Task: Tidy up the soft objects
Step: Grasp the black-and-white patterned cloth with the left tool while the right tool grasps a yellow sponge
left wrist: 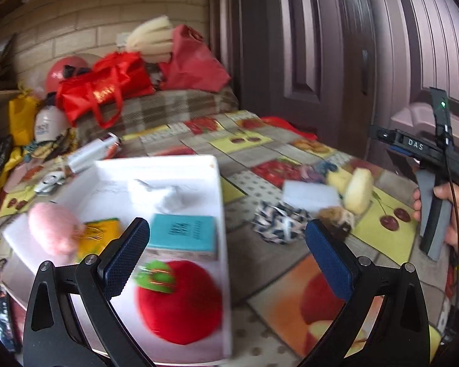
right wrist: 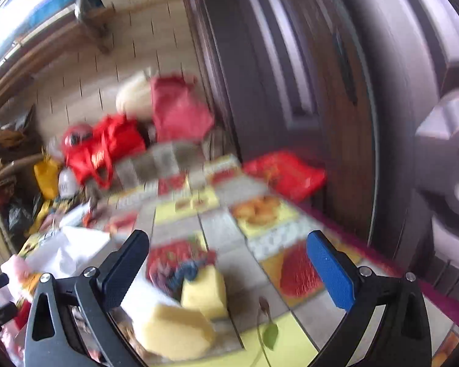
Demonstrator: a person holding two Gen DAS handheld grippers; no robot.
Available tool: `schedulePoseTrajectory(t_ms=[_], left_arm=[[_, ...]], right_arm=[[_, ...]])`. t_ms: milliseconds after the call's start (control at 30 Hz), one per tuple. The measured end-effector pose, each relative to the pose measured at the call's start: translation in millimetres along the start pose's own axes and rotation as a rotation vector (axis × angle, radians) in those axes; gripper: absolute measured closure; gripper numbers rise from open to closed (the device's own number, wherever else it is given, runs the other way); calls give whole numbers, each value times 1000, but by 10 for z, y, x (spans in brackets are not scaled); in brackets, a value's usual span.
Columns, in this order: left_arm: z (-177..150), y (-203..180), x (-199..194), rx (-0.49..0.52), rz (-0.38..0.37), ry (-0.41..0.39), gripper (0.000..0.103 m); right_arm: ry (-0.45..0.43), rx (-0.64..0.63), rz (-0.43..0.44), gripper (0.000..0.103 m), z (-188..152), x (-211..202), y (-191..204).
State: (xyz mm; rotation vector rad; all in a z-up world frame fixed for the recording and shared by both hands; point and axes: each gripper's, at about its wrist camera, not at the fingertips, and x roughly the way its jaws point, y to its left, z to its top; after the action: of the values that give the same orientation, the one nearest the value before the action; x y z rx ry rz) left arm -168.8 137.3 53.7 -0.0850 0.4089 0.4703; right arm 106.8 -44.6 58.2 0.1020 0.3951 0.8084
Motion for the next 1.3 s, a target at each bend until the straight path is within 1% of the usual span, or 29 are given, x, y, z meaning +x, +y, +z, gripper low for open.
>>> schedulePoseTrajectory(t_ms=[67,100,133,200,267,400,467,500,533,567,600,667,767,800,833,900,1000,1033,1100,1200,1300], left_arm=[[3,-144,97,7,-30,52,0],[8,-223,169,12,-42,89,1],[10,-282,237,22,-40,122,1],[0,-392,363,57,-11,179,1],[-10,-476,462,89,-2,219,1],[-15,-541,511,99,12,227,1],[-8,-559,561,94,9,237,1],[3,-564,591,88,0,241,1],[19,-563,620,81,-7,243,1],[33,-569,655,74,-10,247,1],[48,-580,701,69,-10,254,1],[63,-616,789,70,4,274,1],[81,-702,892,101,53,292,1],[86,-733,924,114,70,297,7],[91,-758,946,123,81,297,10],[102,-807,920,142,70,271,10],[92,-963,831,226,80,221,10],[86,-1005,838,250,82,222,10],[70,-1051,924,282,100,259,10],[78,-981,1048,258,116,308,10],[77,-866,1096,199,89,334,10]], right_arm=[[102,36,64,0,-40,70,-73],[131,39,88,0,-64,75,-75],[168,34,116,0,-88,100,-48],[237,-7,164,0,-154,111,76],[261,-68,165,0,-197,93,221],[327,-181,134,0,-264,210,414],[384,-200,120,0,-321,297,435],[405,-194,124,2,-329,338,415],[420,-184,130,7,-332,369,392],[444,-166,149,28,-342,406,358],[459,-154,164,43,-351,429,340],[461,-135,177,44,-349,422,307],[437,-144,180,44,-338,356,328],[437,-148,181,44,-335,358,337],[437,-146,184,44,-337,356,334],[434,-125,186,44,-324,363,302],[421,-90,192,44,-300,360,244],[417,-82,194,44,-291,359,233],[413,-71,197,44,-283,352,220],[411,-70,202,44,-279,352,223],[414,-67,203,44,-280,355,226]])
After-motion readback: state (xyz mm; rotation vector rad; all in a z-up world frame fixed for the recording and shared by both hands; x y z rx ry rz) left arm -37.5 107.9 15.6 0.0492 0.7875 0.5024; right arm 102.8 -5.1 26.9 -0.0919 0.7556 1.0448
